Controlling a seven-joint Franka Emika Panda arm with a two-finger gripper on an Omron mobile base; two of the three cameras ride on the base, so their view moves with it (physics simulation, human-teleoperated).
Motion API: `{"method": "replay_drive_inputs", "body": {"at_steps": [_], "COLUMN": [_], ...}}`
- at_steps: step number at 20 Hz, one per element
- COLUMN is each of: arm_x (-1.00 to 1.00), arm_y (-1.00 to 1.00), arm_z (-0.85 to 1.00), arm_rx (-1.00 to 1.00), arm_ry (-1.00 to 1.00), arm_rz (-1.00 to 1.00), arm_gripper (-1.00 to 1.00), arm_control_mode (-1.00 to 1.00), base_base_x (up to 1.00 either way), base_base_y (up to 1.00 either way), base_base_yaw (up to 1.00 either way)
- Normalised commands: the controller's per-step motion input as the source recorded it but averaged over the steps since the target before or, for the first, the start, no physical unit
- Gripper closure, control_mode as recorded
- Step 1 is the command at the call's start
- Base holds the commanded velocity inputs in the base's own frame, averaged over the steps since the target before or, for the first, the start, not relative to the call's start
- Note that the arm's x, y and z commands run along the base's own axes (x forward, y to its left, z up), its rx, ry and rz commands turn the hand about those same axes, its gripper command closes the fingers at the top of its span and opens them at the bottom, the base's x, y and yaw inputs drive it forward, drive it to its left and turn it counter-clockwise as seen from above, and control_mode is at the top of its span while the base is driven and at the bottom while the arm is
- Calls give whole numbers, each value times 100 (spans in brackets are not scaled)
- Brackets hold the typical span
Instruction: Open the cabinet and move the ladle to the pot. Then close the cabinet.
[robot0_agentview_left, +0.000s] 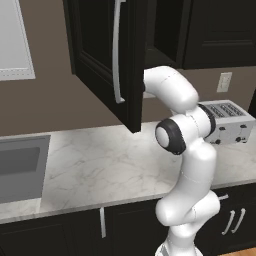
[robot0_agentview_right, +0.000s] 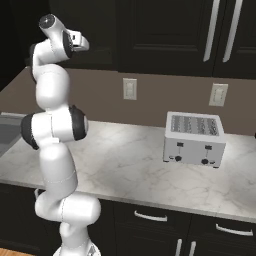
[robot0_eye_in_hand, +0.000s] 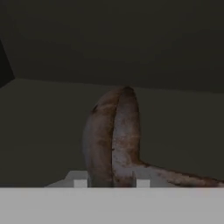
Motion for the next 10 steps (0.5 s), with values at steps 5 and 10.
{"method": "replay_drive_inputs", "body": {"at_steps": [5,10], "arm_x": [19,5], "arm_y": [0,0], "arm_z": [-9,0], "arm_rx": [0,0], "arm_ry": [0,0], "arm_rz": [0,0], "arm_gripper": [100,100], "arm_control_mode": [-100,-100], "base_base_x": [0,0], "base_base_y": [0,0], "base_base_yaw": [0,0]}}
